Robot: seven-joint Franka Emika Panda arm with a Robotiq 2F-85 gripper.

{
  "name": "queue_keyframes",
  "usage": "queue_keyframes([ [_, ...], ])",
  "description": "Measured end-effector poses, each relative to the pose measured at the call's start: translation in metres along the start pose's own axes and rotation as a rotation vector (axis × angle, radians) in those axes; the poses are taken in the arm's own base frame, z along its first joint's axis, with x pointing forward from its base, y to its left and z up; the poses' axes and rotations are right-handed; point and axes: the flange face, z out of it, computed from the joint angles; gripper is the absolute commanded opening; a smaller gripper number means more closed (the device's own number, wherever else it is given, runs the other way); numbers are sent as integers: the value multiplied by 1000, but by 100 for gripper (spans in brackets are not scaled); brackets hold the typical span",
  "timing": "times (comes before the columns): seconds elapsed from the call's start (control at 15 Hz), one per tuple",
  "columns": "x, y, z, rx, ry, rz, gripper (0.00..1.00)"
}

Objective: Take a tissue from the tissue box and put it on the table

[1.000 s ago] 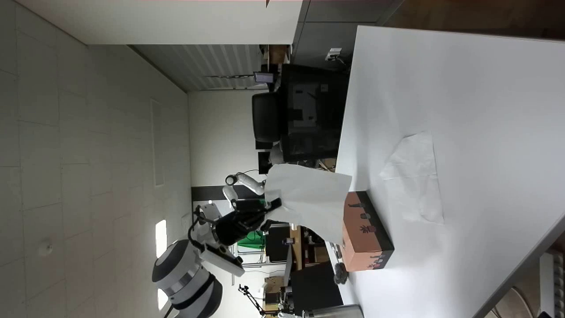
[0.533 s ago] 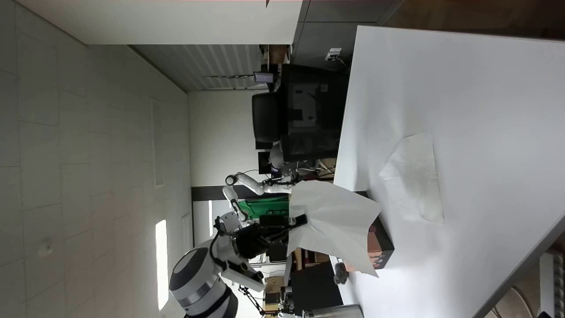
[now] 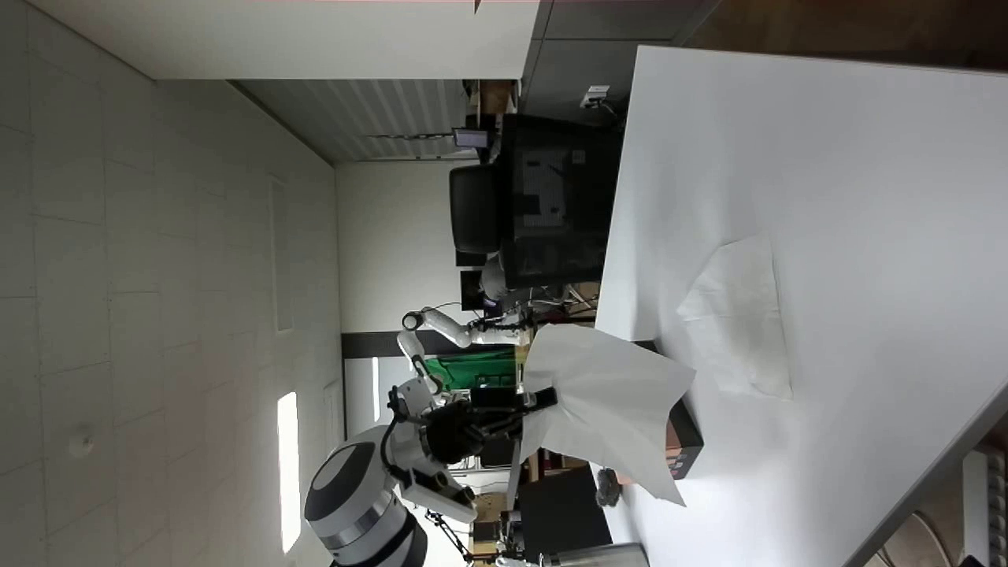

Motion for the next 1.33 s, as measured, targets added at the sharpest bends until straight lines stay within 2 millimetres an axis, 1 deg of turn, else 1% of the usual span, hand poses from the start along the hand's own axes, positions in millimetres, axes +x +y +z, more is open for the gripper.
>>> queue_keyframes([
  [0.4, 2, 1, 1, 3, 10, 6, 0],
  [0.53, 9, 7, 5, 3, 28, 33, 0],
  [0.73, 25, 18, 17, 11, 76, 89, 0],
  [0.93, 41, 26, 35, 23, 140, 139, 0],
  [1.07, 52, 27, 51, 47, 169, 174, 0],
  [1.33, 72, 20, 91, 58, 163, 206, 0],
])
